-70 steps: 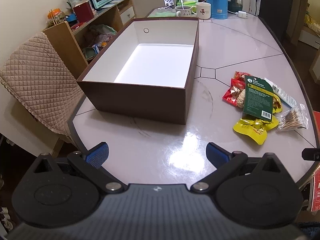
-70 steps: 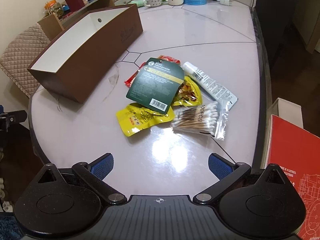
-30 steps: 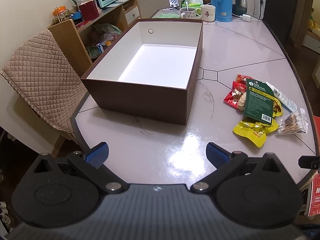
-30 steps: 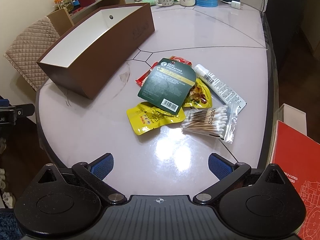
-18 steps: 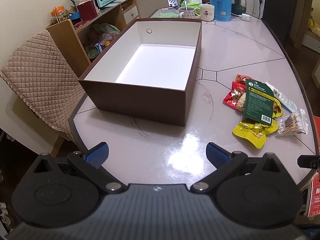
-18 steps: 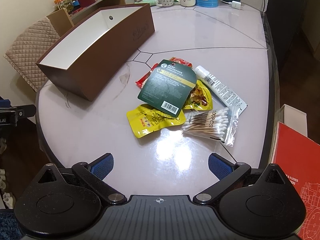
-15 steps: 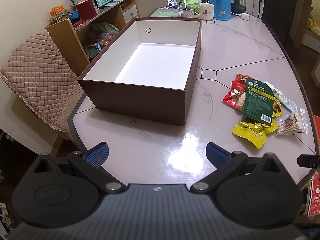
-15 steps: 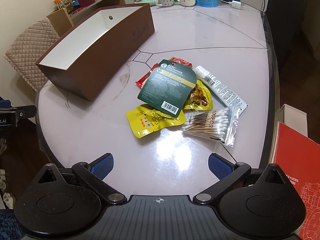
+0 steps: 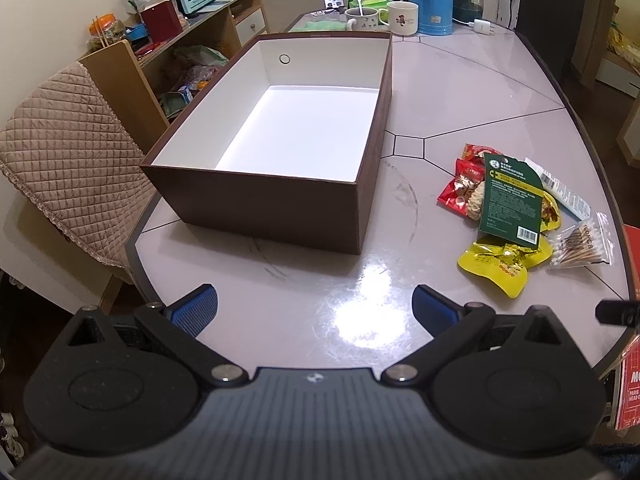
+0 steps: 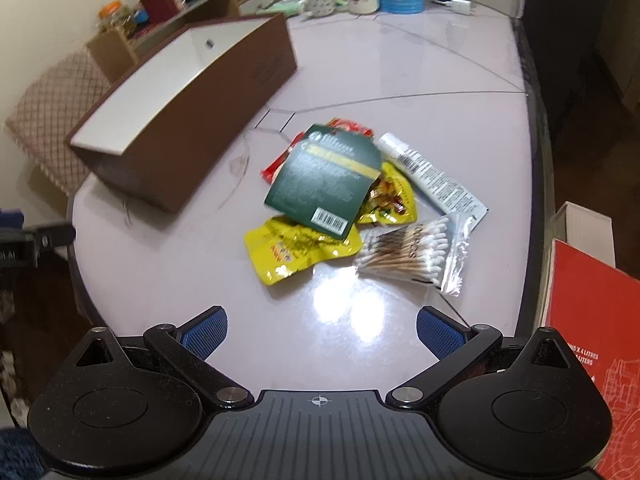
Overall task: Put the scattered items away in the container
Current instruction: 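Move both tools toward the pile of snacks beside the box, then lower the right tool onto the green card packet and close it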
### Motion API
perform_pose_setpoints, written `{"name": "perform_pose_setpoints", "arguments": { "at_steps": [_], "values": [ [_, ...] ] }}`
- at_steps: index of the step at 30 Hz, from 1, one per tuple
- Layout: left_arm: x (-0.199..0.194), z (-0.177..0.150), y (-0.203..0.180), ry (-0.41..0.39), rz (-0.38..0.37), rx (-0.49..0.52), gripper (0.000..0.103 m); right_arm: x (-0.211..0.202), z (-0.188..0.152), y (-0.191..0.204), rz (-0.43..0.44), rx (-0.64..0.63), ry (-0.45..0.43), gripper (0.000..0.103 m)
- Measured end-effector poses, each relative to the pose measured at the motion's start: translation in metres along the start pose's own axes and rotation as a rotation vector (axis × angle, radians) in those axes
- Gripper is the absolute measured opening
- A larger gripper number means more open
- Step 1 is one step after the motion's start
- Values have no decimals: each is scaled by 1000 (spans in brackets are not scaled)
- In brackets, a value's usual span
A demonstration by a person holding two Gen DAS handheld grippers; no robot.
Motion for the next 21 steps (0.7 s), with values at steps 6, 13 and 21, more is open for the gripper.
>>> {"name": "perform_pose_setpoints", "arguments": {
  "at_steps": [6, 13, 21],
  "values": [
    [2, 5, -11, -8, -23, 29, 102, -16, 10, -18, -11, 65, -84, 103],
    [4, 15, -30, -27, -60, 72, 102, -25, 11, -35, 25, 142, -129, 103],
    [11, 22, -50, -30, -114, 106, 102, -26, 2, -63, 173, 308, -163, 103]
  ]
}}
Point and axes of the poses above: each gripper's, at about its wrist camera, not at the fingertips, and x roughly the way its jaws point, y to its left, z to its top, the point moved 6 cm from there along x, roughly the way its jaws point, and after that the axes turned 8 degrees about z, right-handed, at the moved point
